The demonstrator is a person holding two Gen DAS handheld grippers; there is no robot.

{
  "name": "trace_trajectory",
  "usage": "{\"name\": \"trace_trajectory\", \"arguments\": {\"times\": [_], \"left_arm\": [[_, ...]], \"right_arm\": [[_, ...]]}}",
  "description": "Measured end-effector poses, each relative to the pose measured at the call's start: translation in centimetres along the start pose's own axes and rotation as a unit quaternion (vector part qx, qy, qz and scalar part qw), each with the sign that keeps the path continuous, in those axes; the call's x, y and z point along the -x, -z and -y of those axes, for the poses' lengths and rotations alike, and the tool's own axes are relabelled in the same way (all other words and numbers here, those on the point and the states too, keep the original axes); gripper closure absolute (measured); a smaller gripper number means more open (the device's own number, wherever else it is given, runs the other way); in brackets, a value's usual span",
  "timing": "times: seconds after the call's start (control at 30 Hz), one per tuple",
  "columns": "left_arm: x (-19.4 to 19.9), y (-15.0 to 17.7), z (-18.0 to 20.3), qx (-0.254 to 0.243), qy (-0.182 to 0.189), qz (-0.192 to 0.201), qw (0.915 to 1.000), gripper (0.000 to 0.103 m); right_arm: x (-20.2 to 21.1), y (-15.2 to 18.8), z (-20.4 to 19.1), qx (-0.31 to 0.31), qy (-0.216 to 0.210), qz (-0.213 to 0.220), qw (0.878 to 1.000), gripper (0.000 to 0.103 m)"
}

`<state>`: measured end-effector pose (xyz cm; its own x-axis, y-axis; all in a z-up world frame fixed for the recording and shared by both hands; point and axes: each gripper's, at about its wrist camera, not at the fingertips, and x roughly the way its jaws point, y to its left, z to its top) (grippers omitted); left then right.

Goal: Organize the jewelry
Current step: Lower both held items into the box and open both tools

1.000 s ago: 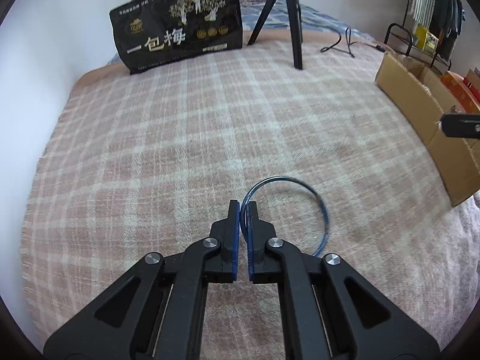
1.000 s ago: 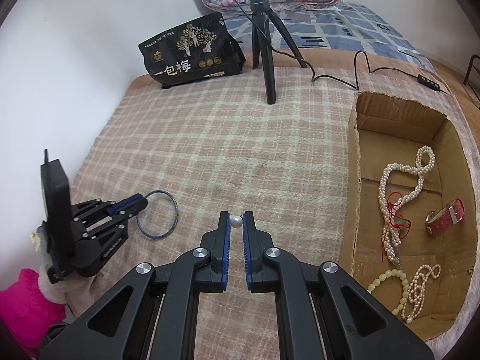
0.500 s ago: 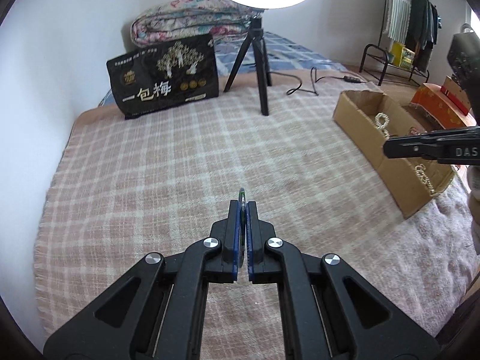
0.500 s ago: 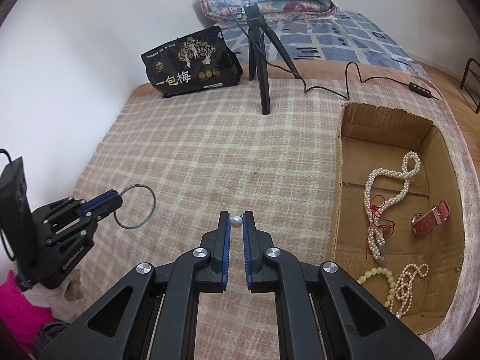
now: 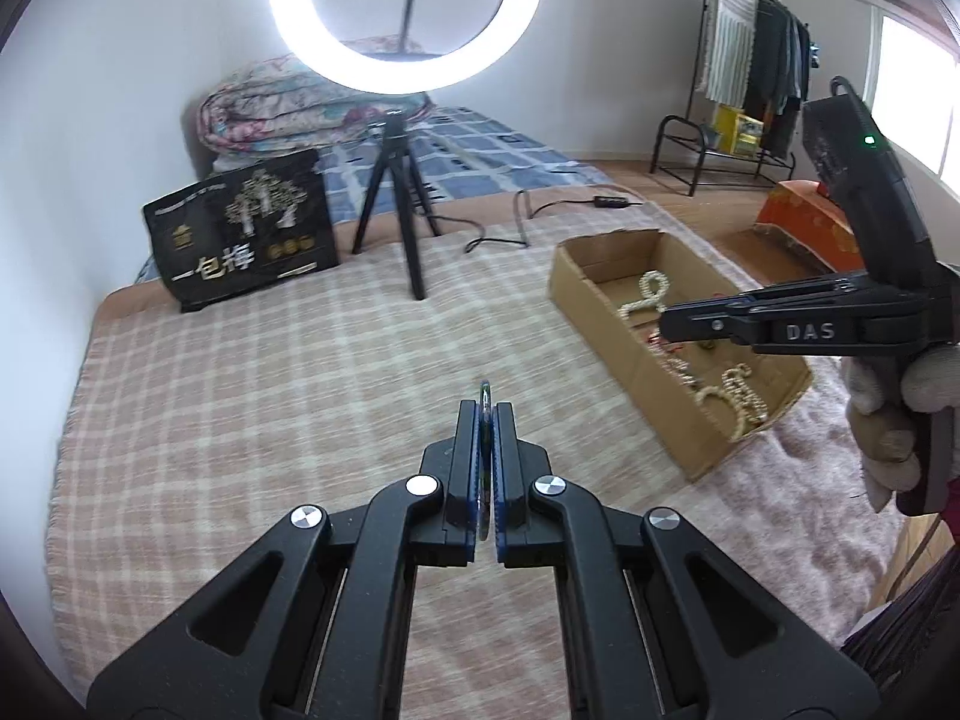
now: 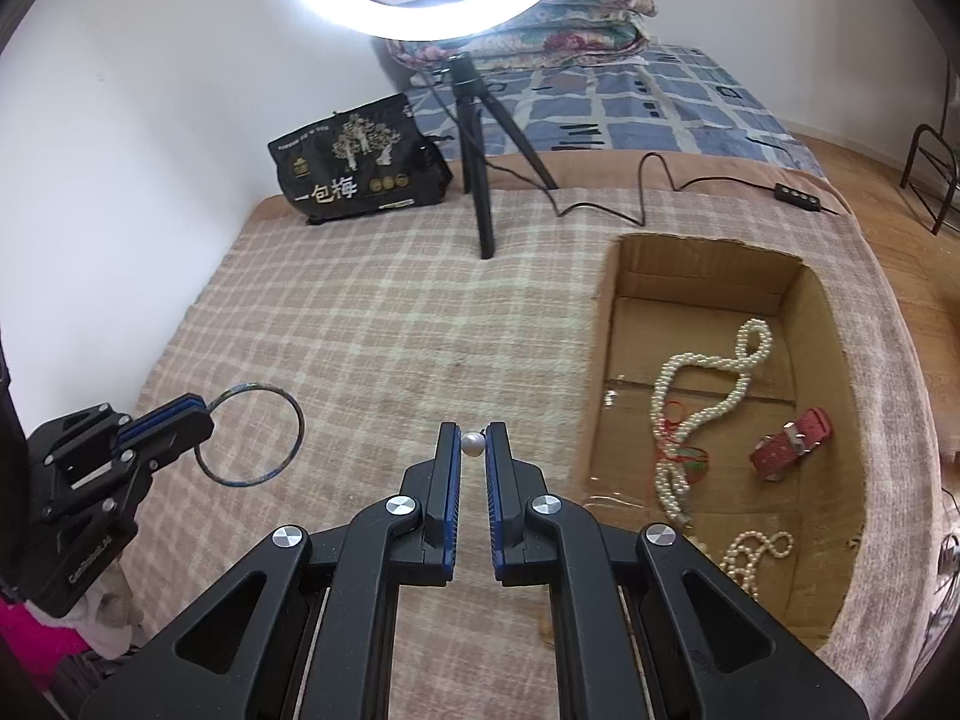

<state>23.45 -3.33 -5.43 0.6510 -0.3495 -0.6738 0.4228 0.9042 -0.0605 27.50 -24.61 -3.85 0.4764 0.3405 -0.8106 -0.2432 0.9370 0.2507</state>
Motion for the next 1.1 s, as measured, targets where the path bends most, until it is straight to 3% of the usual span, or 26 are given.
{"name": "trace_trajectory", "arguments": {"times": [0.57,1.1], "left_arm": [[-3.5,-3.7,11.4,-0.024,0.101,0.003,0.9946,0.102],[-6.5,-3.7,15.9,-0.042,0.109,-0.017,0.9930,0.102]], "right_arm": [[1.8,-1.5,8.0,-0.020,0.040,0.015,0.999,0.096],[0.4,-3.6,11.8,-0.023,0.042,0.011,0.999,0.096]]}}
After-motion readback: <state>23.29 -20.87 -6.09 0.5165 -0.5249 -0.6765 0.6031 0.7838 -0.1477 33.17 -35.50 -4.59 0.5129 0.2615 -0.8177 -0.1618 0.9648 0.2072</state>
